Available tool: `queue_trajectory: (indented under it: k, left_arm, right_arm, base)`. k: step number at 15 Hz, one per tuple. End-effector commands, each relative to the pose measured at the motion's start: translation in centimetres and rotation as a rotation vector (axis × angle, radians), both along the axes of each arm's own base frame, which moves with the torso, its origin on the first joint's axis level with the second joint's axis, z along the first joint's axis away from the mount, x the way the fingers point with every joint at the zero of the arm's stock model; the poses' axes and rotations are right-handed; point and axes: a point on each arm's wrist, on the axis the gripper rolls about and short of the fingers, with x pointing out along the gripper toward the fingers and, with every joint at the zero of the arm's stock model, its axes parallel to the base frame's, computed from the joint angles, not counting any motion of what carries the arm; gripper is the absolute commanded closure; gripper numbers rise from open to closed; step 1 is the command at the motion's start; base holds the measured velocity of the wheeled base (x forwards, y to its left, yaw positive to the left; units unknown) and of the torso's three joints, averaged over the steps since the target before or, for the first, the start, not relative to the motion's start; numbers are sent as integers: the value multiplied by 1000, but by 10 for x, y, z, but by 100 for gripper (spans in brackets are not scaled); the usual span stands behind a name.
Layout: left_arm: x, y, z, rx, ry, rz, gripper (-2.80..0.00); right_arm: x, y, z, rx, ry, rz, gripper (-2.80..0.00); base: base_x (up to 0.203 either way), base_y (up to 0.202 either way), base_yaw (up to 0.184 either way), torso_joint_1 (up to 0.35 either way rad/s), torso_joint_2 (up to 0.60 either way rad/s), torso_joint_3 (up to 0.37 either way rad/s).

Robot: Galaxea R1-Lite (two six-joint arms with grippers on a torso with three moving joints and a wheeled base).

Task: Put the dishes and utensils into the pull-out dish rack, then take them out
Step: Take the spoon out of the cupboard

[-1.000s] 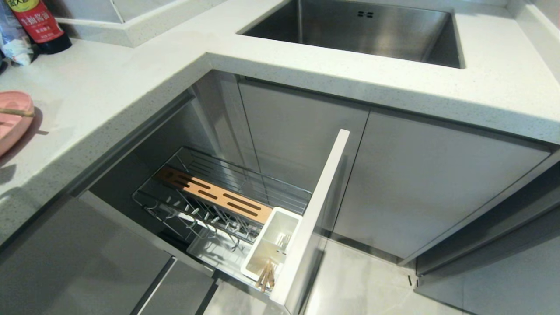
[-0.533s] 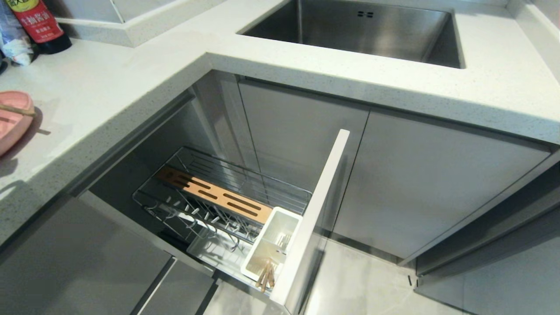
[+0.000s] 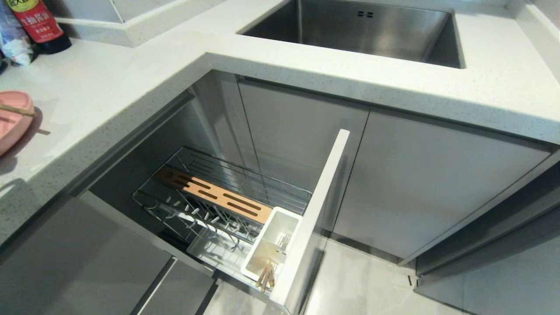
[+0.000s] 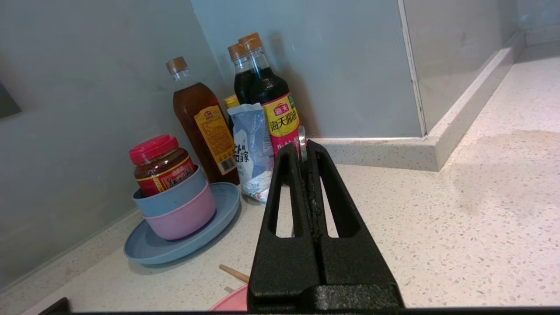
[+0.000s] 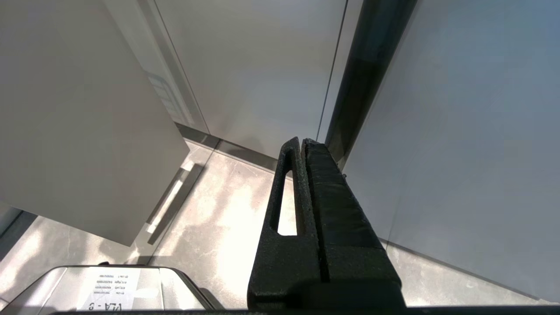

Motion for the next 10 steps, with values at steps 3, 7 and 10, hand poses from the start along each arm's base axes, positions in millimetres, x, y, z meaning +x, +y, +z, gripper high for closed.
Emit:
queue_trajectory:
  k: [3, 7, 10]
  left_arm:
    - [2, 1, 3, 3, -11, 3, 0]
    - [-15, -4, 13, 1, -119, -22, 0]
    - [-24, -5, 16, 8, -159, -10, 0]
  right_arm:
    - [0, 0, 0, 0, 0, 0, 0]
    - [0, 0, 0, 0, 0, 0, 0]
    - [0, 0, 0, 0, 0, 0, 0]
  base:
    - [0, 0, 0, 0, 0, 0]
    - [0, 0, 0, 0, 0, 0]
    - [0, 0, 0, 0, 0, 0]
